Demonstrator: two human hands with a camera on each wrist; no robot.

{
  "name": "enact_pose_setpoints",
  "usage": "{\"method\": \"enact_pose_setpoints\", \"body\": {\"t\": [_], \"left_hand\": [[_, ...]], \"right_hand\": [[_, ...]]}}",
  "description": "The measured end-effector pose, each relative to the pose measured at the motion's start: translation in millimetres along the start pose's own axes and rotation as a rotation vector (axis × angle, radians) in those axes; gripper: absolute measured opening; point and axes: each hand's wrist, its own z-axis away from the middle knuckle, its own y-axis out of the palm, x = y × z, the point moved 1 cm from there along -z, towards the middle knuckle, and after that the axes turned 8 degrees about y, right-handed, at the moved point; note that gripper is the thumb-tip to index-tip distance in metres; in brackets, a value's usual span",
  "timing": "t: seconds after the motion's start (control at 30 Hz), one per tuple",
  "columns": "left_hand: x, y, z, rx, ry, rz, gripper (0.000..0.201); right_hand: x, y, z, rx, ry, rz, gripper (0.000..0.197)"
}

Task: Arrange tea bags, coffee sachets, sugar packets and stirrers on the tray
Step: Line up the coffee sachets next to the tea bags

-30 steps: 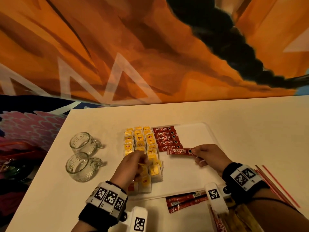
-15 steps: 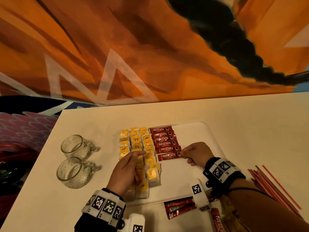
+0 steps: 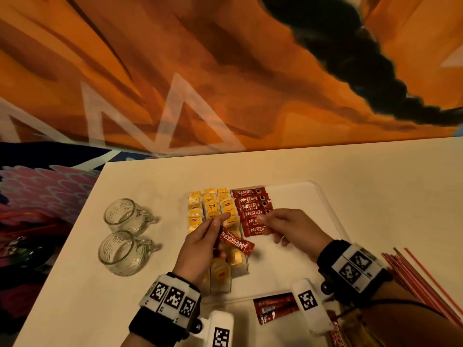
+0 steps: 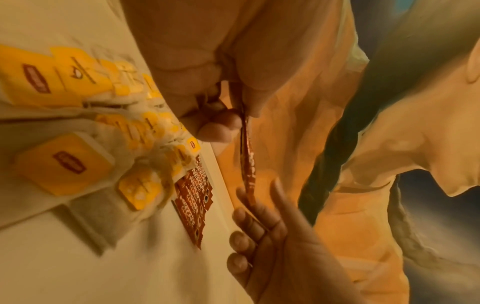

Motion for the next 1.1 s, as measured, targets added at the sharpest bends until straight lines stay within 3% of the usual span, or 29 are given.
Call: {"method": "enact_pose_setpoints", "body": {"t": [0.1, 0.17, 0.4, 0.63, 0.8, 0.9, 1.03, 1.1], "left_hand": [[-1.6, 7.8, 3.0, -0.004, 0.009, 0.055, 0.027], [-1.5, 9.9, 4.9, -0.019, 0.02, 0.071, 0.027], [-9.8, 7.5, 8.0, -0.063, 0.097, -0.033, 0.019], [-39.4, 16.9, 2.6, 0.001, 0.161, 0.001, 0.019], [-34.7, 19.6, 5.2, 0.077, 0.073, -0.109, 0.026], [-30.0, 21.4, 10.6, 0.091, 0.034, -0.061, 0.015], [-31.9, 14.7, 11.6, 0.113, 0.05, -0.123, 0.009], [-34.1, 13.0, 12.7, 0.115, 0.055, -0.128, 0.008]], "right_hand": [[6.9, 18.3, 12.9, 0.174, -0.046, 0.059, 0.019], [6.4, 21.9, 14.9, 0.149, -0.089, 0.033, 0.011], [15.7, 30.4, 27.7, 0.173, -0.13, 0.027, 0.016], [34.2, 25.6, 36.2, 0.102, -0.227, 0.047, 0.011], [37.6, 18.3, 33.7, -0.018, -0.216, -0.244, 0.01], [34.8, 15.6, 35.7, 0.02, -0.189, -0.291, 0.007], [30.3, 7.2, 36.2, -0.043, -0.22, -0.317, 0.014], [30.2, 4.4, 36.5, -0.043, -0.225, -0.339, 0.008]]}}
